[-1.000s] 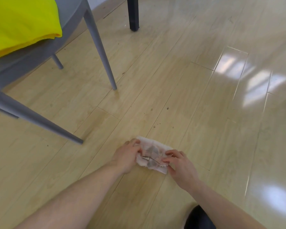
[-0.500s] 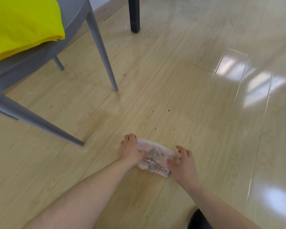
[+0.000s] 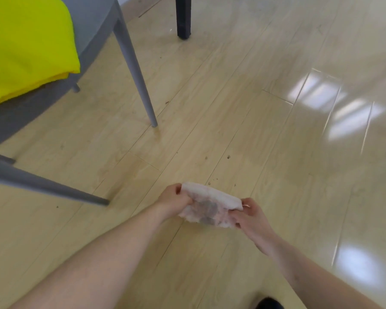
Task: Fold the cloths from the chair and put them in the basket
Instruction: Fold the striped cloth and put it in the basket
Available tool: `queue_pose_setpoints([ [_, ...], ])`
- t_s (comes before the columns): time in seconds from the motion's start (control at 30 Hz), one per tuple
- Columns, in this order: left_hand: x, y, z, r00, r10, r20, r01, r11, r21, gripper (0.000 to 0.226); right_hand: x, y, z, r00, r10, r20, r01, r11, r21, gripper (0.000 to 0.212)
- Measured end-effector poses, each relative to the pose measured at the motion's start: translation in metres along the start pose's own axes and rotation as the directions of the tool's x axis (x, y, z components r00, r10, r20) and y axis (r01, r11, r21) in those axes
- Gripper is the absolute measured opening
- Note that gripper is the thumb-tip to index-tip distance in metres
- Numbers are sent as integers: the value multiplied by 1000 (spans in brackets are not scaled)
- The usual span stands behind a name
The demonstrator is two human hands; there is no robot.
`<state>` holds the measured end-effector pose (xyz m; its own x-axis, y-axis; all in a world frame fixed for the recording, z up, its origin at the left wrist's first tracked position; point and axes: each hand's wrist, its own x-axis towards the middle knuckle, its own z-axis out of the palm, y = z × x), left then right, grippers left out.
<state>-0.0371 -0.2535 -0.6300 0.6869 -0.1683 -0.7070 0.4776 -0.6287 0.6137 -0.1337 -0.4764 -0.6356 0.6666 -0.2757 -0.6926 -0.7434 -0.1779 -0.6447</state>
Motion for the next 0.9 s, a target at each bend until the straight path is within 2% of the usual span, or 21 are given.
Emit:
queue_pose_setpoints([
  [0.17, -78, 56, -38, 999, -38, -22, 33, 984, -176, 27, -59, -84, -25, 999, 4, -40, 4, 980, 197, 14],
  [0.23, -116, 86, -56, 997, -29, -77, 9, 968, -251, 28, -93, -123, -39, 998, 22, -55, -8, 971, 240, 15],
  [0.37, -199, 149, -99, 994, -39, -107, -2, 933, -359, 27, -175, -201, -70, 997, 47, 65, -60, 974, 216, 34],
  [0.47, -284, 209, -146, 996, -28, -88, -7, 928, -372, 33, -259, -277, -105, 990, 32, 136, -57, 982, 180, 37],
  [0.67, -436, 327, -228, 999, -18, -36, 3, 925, -380, 57, -399, -408, -177, 991, -20, 134, -13, 970, 242, 50],
  [0.77, -501, 391, -250, 998, 30, -59, -49, 939, -341, 39, -457, -457, -218, 992, -43, 122, 10, 965, 261, 51],
  [0.83, -533, 428, -255, 990, 77, -121, -112, 943, -314, 21, -485, -482, -249, 990, -77, 119, 41, 961, 275, 48],
  [0.9, -556, 463, -255, 971, 142, -192, -193, 942, -275, 14, -505, -503, -280, 988, -110, 108, 74, 952, 297, 45],
])
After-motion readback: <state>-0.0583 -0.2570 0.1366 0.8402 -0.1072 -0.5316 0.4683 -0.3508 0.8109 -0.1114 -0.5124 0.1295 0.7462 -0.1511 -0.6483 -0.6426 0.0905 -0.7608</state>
